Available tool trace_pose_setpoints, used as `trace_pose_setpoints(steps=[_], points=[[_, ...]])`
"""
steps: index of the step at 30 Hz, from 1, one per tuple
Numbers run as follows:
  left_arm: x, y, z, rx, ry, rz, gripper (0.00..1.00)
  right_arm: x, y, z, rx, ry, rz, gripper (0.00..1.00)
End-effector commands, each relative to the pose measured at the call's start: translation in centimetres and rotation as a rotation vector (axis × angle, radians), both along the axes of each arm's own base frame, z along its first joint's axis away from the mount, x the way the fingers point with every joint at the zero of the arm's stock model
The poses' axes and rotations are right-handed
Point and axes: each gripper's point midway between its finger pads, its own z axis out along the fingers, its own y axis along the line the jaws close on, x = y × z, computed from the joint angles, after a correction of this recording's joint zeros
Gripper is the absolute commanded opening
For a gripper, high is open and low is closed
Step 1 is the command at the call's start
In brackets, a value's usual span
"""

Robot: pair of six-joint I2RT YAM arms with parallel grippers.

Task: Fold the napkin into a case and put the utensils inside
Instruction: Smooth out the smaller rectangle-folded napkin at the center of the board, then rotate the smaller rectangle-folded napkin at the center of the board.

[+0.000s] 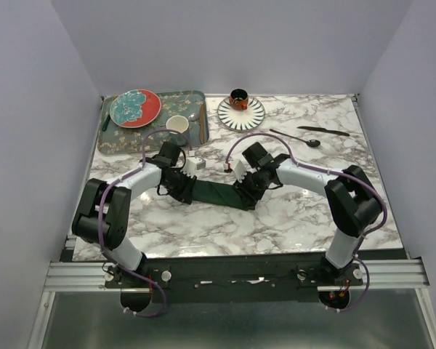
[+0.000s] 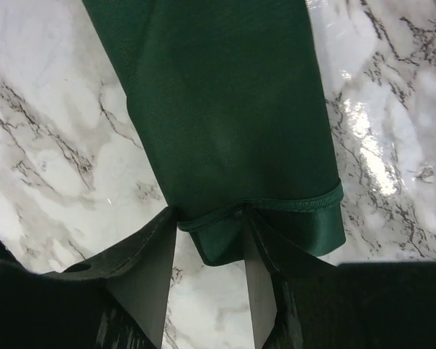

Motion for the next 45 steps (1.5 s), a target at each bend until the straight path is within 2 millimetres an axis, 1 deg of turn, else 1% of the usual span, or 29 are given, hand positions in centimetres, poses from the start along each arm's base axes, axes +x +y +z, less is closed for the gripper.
trace_pose_setpoints(steps=[1, 4, 7, 8, 9, 11, 12, 13, 15, 18, 20, 21, 22, 24, 25, 26, 27, 29, 30, 31, 32, 33, 34, 35, 36, 37, 39, 42, 45], points=[[0.4, 0.9, -1.0, 0.083, 0.023, -0.009, 0.2, -2.8, -0.2, -1.0, -0.007, 0.17, -0.014, 0.48], [0.3, 1.3, -1.6, 0.112, 0.051, -0.015, 0.19, -3.7, 0.2, -1.0, 0.017, 0.22, -0.013, 0.48], [0.3, 1.4, -1.7, 0.123, 0.051, -0.03, 0.19, -3.9, 0.7, 0.0, 0.047, 0.228, -0.022, 0.51], [0.5, 1.5, -1.4, 0.115, 0.047, -0.028, 0.19, -4.0, 1.1, 0.9, 0.08, 0.233, -0.018, 0.52], [0.6, 1.1, -0.7, 0.079, 0.038, -0.044, 0.19, -4.4, 1.2, 1.6, 0.092, 0.248, -0.012, 0.54], [1.0, 1.0, 0.9, 0.043, -0.004, -0.046, 0.2, -4.3, 1.8, 3.4, 0.129, 0.242, -0.006, 0.59], [1.0, 1.0, 1.6, 0.035, -0.014, -0.061, 0.21, -4.4, 1.9, 4.7, 0.15, 0.231, 0.002, 0.6], [1.2, 1.1, 2.4, 0.036, -0.043, -0.066, 0.21, -3.8, 1.7, 5.4, 0.162, 0.214, -0.014, 0.63], [1.0, 1.1, 2.9, 0.039, -0.056, -0.081, 0.22, -2.3, 1.3, 6.6, 0.171, 0.161, -0.04, 0.67], [0.8, 1.0, 3.0, 0.054, -0.07, -0.096, 0.22, 0.6, -0.1, 6.9, 0.135, 0.105, -0.075, 0.74], [1.0, 0.9, 2.4, 0.074, -0.055, -0.085, 0.22, 1.8, -0.6, 6.1, 0.111, 0.106, -0.086, 0.8], [1.5, 0.8, 2.4, 0.079, -0.064, -0.078, 0.22, 2.6, -0.6, 6.2, 0.108, 0.095, -0.089, 0.82], [1.7, 0.7, 1.8, 0.092, -0.055, -0.076, 0.22, 2.8, -0.8, 5.3, 0.088, 0.112, -0.094, 0.85], [2.8, 0.6, 1.7, 0.115, -0.073, -0.074, 0.22, 3.3, -0.7, 4.7, 0.085, 0.117, -0.088, 0.86], [2.9, 0.3, 0.9, 0.131, -0.056, -0.084, 0.22, 3.7, -0.8, 4.4, 0.082, 0.12, -0.09, 0.87], [3.3, 0.4, 0.7, 0.146, -0.055, -0.079, 0.22, 3.8, -0.7, 3.6, 0.072, 0.135, -0.086, 0.88], [4.0, 0.1, 0.9, 0.144, -0.064, -0.076, 0.22, 3.6, -0.7, 3.2, 0.07, 0.156, -0.081, 0.88], [4.6, -0.2, 0.2, 0.156, -0.058, -0.077, 0.22, 3.5, -0.6, 2.4, 0.067, 0.183, -0.072, 0.89], [5.7, -0.5, 0.5, 0.156, -0.082, -0.069, 0.22, 3.2, -0.4, 2.3, 0.077, 0.199, -0.065, 0.89], [6.0, -0.6, -0.1, 0.165, -0.074, -0.068, 0.22, 2.8, -0.3, 2.0, 0.081, 0.215, -0.06, 0.89], [6.6, -0.7, -0.2, 0.167, -0.079, -0.064, 0.22, 2.3, -0.3, 1.7, 0.085, 0.242, -0.055, 0.89], [7.7, -1.0, 0.2, 0.165, -0.101, -0.054, 0.22, 1.5, -0.2, 1.4, 0.098, 0.284, -0.051, 0.89], [8.1, -1.2, -0.6, 0.167, -0.086, -0.055, 0.22, 1.0, -0.1, 1.3, 0.104, 0.306, -0.052, 0.89], [8.6, -1.5, -0.7, 0.162, -0.09, -0.049, 0.22, 0.0, -0.4, 0.8, 0.103, 0.344, -0.057, 0.89], [9.7, -2.1, -0.3, 0.149, -0.11, -0.044, 0.22, -0.6, -0.1, 1.0, 0.127, 0.37, -0.051, 0.89], [9.9, -2.6, -0.8, 0.13, -0.09, -0.04, 0.22, -1.2, 0.0, 1.0, 0.135, 0.387, -0.052, 0.89], [10.9, -3.7, -0.4, 0.096, -0.099, -0.045, 0.22, -2.6, 0.1, 0.8, 0.15, 0.43, -0.053, 0.89], [11.0, -5.5, -0.2, 0.054, -0.098, -0.076, 0.22, -4.1, 0.7, 0.9, 0.161, 0.447, -0.035, 0.89], [10.1, -6.7, -0.4, 0.037, -0.084, -0.103, 0.22, -5.2, 1.8, 1.2, 0.179, 0.475, -0.012, 0.89]])
